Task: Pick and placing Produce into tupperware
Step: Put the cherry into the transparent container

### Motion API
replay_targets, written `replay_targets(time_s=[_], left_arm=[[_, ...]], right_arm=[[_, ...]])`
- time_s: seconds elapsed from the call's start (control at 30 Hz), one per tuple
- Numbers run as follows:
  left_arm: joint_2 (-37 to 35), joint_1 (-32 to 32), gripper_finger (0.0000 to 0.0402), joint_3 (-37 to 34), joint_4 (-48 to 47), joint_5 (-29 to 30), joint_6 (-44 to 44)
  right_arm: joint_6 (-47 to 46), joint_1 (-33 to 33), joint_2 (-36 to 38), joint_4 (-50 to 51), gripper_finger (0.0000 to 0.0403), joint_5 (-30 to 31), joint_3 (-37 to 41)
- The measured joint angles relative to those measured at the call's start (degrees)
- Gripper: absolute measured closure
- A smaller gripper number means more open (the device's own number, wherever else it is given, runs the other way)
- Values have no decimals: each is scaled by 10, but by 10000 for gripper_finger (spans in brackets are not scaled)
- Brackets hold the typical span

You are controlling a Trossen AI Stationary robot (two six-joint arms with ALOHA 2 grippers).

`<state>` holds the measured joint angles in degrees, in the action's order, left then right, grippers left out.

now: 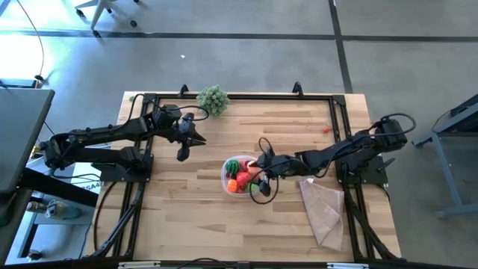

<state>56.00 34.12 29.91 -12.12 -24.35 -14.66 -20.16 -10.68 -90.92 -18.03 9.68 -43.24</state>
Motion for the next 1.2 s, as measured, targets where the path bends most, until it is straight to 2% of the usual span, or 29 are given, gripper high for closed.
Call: replay_targets(time_s=[0.13, 0.27, 0.4, 0.5, 0.67, 0.83, 0.97, 1.2], left_arm=[[0, 0, 350, 0, 0, 0, 0], [0, 0, 350, 0, 0, 0, 0], [0, 0, 350, 0, 0, 0, 0], [0, 0, 350, 0, 0, 0, 0], [0, 0, 350, 0, 0, 0, 0], [0, 0, 350, 0, 0, 0, 0], [0, 0, 350, 0, 0, 0, 0], [0, 0, 350, 0, 0, 0, 0]], right_arm=[[3, 16, 32, 5, 97, 52, -5], [2, 51, 78, 68, 98, 123, -29], [-29, 107, 123, 221, 98, 195, -79], [-94, 156, 142, 386, 98, 216, -145], [-214, 236, 141, 697, 98, 213, -273], [-303, 304, 141, 892, 99, 167, -354], [-324, 347, 141, 958, 99, 145, -366], [-327, 421, 141, 960, 99, 112, -300]])
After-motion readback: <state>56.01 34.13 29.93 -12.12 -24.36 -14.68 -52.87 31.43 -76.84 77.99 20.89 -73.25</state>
